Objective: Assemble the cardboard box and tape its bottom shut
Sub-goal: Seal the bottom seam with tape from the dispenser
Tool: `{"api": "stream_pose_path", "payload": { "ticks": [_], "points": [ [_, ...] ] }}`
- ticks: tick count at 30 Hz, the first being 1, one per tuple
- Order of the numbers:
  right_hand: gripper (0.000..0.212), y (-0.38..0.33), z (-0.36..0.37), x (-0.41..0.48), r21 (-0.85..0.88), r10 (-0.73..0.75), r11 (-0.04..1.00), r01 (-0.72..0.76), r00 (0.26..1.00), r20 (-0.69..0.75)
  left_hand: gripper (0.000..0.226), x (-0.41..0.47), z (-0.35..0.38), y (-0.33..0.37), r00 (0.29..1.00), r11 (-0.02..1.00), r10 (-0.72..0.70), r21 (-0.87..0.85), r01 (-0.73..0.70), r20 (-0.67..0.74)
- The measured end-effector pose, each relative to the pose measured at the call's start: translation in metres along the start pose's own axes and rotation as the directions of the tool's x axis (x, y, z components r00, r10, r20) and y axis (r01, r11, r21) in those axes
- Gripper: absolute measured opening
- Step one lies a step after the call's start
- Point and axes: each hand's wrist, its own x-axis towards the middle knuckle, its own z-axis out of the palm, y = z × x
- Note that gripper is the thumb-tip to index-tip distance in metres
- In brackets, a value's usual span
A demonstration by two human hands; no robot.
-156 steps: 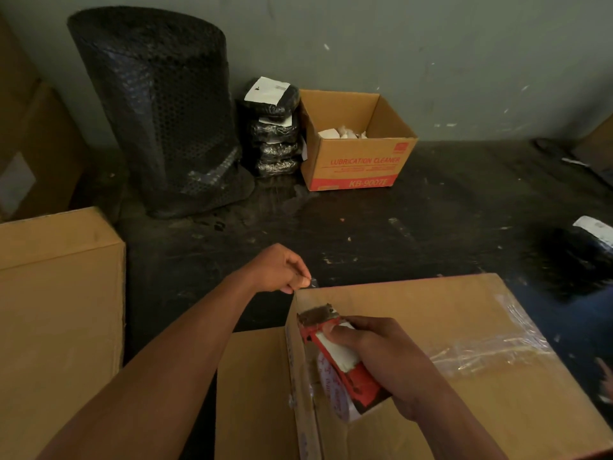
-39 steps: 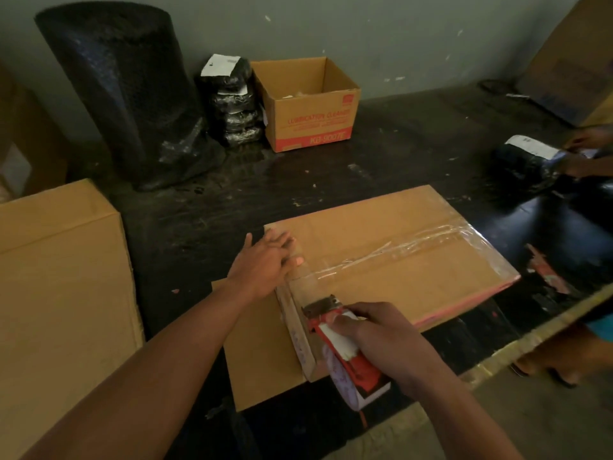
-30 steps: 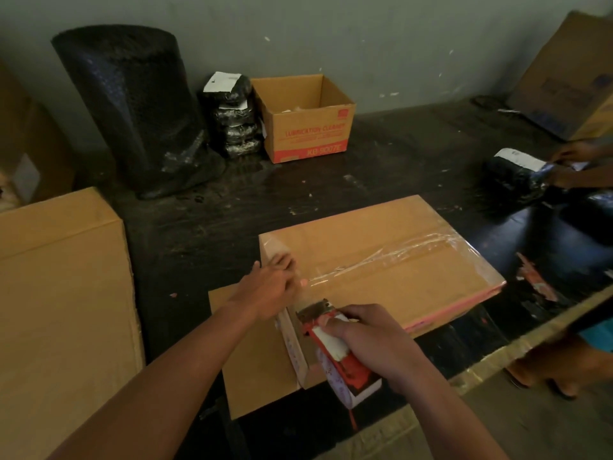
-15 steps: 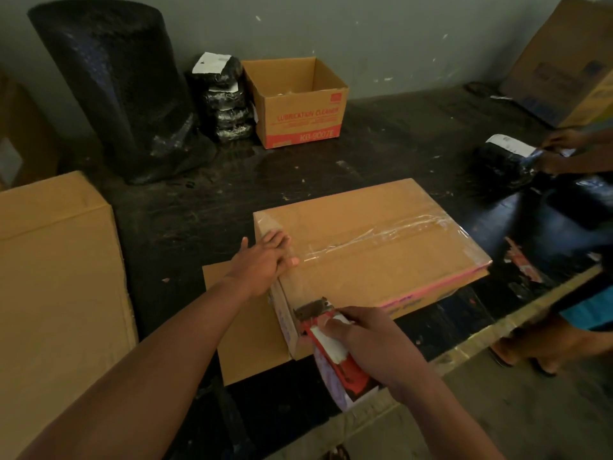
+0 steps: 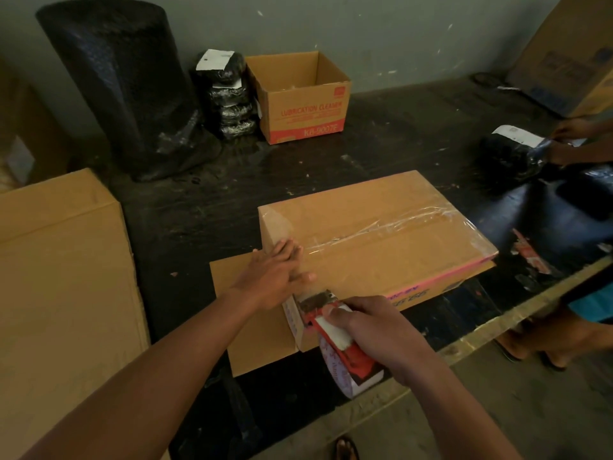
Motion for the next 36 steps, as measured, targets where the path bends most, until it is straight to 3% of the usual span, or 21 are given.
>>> {"api": "stream_pose_path", "payload": {
  "ticks": [6, 22, 36],
  "points": [
    [0.028, 0.004, 0.005, -0.004, -0.045, -0.019, 0.999, 0.018, 1.000, -0.020, 0.081, 0.002, 0.005, -0.001, 1.000, 1.000, -0.006, -0.013, 0.006, -0.013],
    [0.023, 0.018, -0.004, -0.020, 0.036, -0.036, 0.999, 0.037, 0.999, -0.031, 0.082, 0.005, 0.011, -0.001, 0.997, 0.999, -0.027, -0.049, 0.024, -0.073],
    [0.018, 0.031, 0.012, -0.016, -0.084, -0.013, 0.996, 0.009, 0.999, -0.051, 0.085, 0.007, 0.020, -0.003, 0.996, 0.999, -0.021, -0.048, 0.017, -0.084]
  ]
}}
